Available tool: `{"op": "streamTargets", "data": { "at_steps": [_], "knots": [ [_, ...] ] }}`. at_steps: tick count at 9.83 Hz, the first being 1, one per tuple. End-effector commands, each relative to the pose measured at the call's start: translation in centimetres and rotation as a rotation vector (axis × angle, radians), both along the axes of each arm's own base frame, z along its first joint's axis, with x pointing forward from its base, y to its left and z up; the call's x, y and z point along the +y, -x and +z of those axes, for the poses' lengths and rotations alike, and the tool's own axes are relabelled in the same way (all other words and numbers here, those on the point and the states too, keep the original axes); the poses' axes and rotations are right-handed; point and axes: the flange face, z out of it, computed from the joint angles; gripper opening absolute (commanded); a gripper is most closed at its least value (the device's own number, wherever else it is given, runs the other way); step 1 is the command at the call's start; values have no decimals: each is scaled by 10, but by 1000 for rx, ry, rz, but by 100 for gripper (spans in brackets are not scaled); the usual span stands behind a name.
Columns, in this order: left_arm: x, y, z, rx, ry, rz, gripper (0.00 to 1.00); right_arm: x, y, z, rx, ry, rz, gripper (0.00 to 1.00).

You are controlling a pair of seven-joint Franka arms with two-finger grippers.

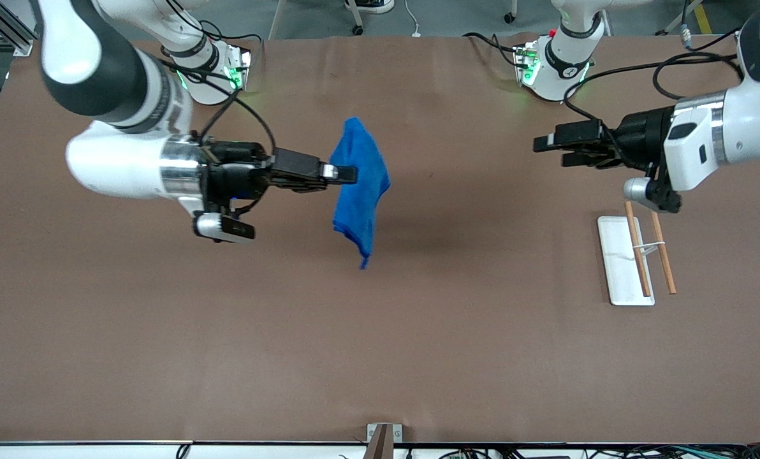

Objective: Right arm passes towel to left arm to hang
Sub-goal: 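Lift the towel with the right gripper while the left gripper reaches over, then grasp the hanging towel with the left gripper beside the right gripper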

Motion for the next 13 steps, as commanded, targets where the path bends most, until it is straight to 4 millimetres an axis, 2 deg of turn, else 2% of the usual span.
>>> {"op": "streamTargets", "data": {
  "at_steps": [1, 3, 6, 8, 9, 11, 13],
  "knots": [
    [-14, -22, -34, 65, 242, 7, 100, 32, 1, -3, 18, -47, -29, 1],
    [-17, -35, -59, 84, 447, 35, 100, 55, 11, -7, 32, -42, -25, 1],
    [-29, -55, -116, 38, 755, 79, 100, 70, 21, -2, 35, -38, -34, 1],
    [-56, -63, -168, -23, 918, 99, 99, 80, 28, -2, 36, -40, -17, 1],
    [-73, -61, -185, -48, 997, 99, 95, 82, 30, -2, 37, -37, -19, 1],
    [-92, -56, -202, -67, 1044, 90, 88, 91, 35, 2, 34, -30, -32, 1],
    [-95, -53, -215, -66, 1074, 78, 82, 95, 39, 3, 35, -29, -31, 1]
  ]
}}
